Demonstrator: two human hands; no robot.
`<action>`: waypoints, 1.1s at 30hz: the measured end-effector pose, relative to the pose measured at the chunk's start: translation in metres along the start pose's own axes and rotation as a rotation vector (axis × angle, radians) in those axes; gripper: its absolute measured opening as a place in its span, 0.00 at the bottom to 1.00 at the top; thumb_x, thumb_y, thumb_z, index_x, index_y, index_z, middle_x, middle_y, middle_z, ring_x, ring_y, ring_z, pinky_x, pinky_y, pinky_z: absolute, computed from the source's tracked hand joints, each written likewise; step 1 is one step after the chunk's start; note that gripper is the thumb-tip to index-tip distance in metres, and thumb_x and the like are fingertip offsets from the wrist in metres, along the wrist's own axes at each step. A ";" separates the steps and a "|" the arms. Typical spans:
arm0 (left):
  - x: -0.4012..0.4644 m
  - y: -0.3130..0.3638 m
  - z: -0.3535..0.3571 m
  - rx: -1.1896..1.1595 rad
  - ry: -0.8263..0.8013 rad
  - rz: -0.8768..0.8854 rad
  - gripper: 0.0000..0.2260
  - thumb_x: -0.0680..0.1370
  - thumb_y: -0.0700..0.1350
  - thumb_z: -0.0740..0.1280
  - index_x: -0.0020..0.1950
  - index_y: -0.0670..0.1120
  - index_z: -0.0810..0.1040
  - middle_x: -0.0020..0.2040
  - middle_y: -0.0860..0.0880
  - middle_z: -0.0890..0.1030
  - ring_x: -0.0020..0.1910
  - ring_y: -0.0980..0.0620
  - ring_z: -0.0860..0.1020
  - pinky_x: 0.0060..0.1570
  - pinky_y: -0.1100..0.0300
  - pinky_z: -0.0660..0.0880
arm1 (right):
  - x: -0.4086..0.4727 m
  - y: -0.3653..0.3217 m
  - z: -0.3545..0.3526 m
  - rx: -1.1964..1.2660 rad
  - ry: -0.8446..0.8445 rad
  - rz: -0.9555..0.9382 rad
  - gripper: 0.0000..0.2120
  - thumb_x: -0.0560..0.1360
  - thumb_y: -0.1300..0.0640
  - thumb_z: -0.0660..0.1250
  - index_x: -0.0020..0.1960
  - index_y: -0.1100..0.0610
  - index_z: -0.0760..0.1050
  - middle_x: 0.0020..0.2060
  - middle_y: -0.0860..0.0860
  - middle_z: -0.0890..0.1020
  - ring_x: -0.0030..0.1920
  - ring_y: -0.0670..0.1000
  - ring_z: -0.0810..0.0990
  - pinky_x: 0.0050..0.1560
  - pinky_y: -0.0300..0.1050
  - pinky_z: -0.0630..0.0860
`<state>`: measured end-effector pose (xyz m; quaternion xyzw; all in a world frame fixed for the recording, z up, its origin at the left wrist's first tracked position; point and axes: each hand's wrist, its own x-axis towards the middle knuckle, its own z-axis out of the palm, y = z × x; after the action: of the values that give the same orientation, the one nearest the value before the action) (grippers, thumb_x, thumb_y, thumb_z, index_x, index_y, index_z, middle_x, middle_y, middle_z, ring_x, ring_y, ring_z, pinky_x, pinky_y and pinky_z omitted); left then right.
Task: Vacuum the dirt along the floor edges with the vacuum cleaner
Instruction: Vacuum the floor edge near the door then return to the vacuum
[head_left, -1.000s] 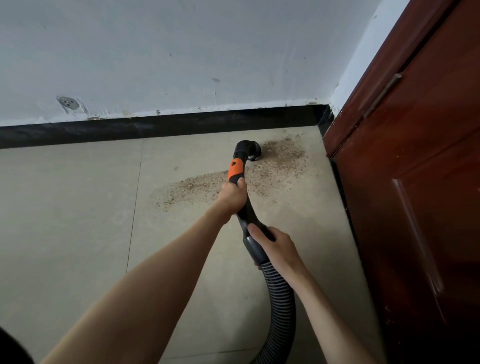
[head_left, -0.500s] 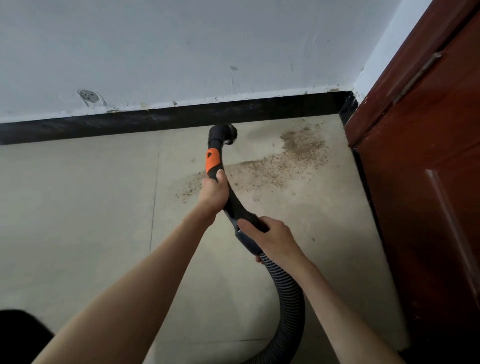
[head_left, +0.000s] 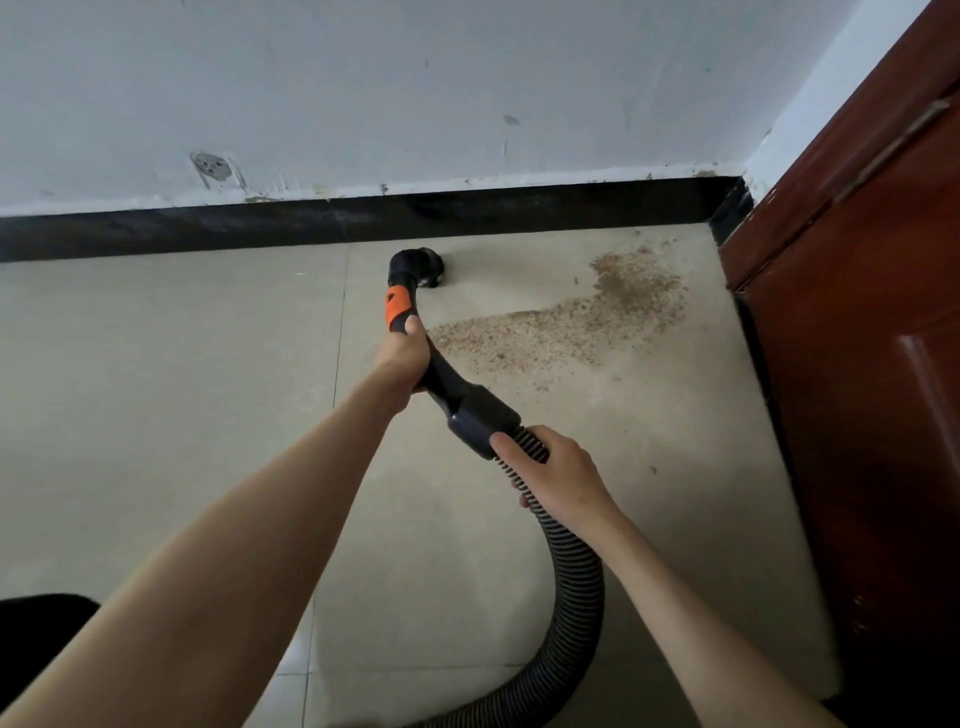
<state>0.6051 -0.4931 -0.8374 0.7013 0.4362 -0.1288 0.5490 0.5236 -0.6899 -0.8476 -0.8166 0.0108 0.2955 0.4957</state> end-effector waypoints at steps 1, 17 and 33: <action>0.000 0.002 0.003 0.003 -0.017 0.000 0.22 0.83 0.52 0.48 0.72 0.40 0.61 0.58 0.41 0.71 0.53 0.45 0.72 0.49 0.52 0.72 | -0.001 0.000 -0.001 0.000 0.016 0.000 0.19 0.73 0.37 0.66 0.44 0.54 0.76 0.32 0.50 0.82 0.28 0.48 0.82 0.37 0.47 0.79; -0.054 -0.077 -0.065 -0.193 0.248 -0.102 0.24 0.83 0.52 0.51 0.73 0.38 0.62 0.65 0.38 0.72 0.62 0.40 0.73 0.57 0.48 0.75 | -0.036 -0.023 0.014 -0.033 -0.357 -0.046 0.28 0.65 0.30 0.65 0.55 0.50 0.76 0.40 0.51 0.83 0.37 0.54 0.85 0.38 0.53 0.83; -0.082 -0.081 -0.023 -0.124 0.131 -0.168 0.22 0.83 0.51 0.51 0.73 0.40 0.63 0.63 0.40 0.72 0.60 0.42 0.73 0.50 0.52 0.74 | -0.057 -0.018 0.006 -0.348 -0.289 -0.036 0.25 0.72 0.31 0.63 0.52 0.52 0.73 0.37 0.47 0.82 0.30 0.46 0.82 0.34 0.41 0.78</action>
<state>0.4889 -0.5106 -0.8282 0.6339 0.5356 -0.1008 0.5488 0.4791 -0.6912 -0.8068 -0.8390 -0.1260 0.3980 0.3491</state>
